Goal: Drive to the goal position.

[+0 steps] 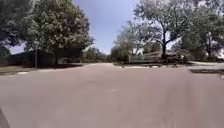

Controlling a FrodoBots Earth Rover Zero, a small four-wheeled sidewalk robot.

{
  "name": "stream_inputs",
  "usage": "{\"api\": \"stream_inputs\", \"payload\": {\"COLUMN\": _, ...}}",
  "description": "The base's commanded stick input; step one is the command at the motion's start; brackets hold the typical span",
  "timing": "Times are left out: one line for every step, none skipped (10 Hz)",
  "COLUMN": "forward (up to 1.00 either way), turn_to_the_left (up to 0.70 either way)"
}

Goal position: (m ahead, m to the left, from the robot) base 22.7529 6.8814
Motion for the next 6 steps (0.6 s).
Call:
{"api": "stream_inputs", "payload": {"forward": 0.70, "turn_to_the_left": 0.00}}
{"api": "stream_inputs", "payload": {"forward": 0.70, "turn_to_the_left": 0.00}}
{"api": "stream_inputs", "payload": {"forward": 0.70, "turn_to_the_left": 0.00}}
{"api": "stream_inputs", "payload": {"forward": 0.70, "turn_to_the_left": 0.00}}
{"api": "stream_inputs", "payload": {"forward": 0.70, "turn_to_the_left": 0.00}}
{"api": "stream_inputs", "payload": {"forward": 0.70, "turn_to_the_left": 0.00}}
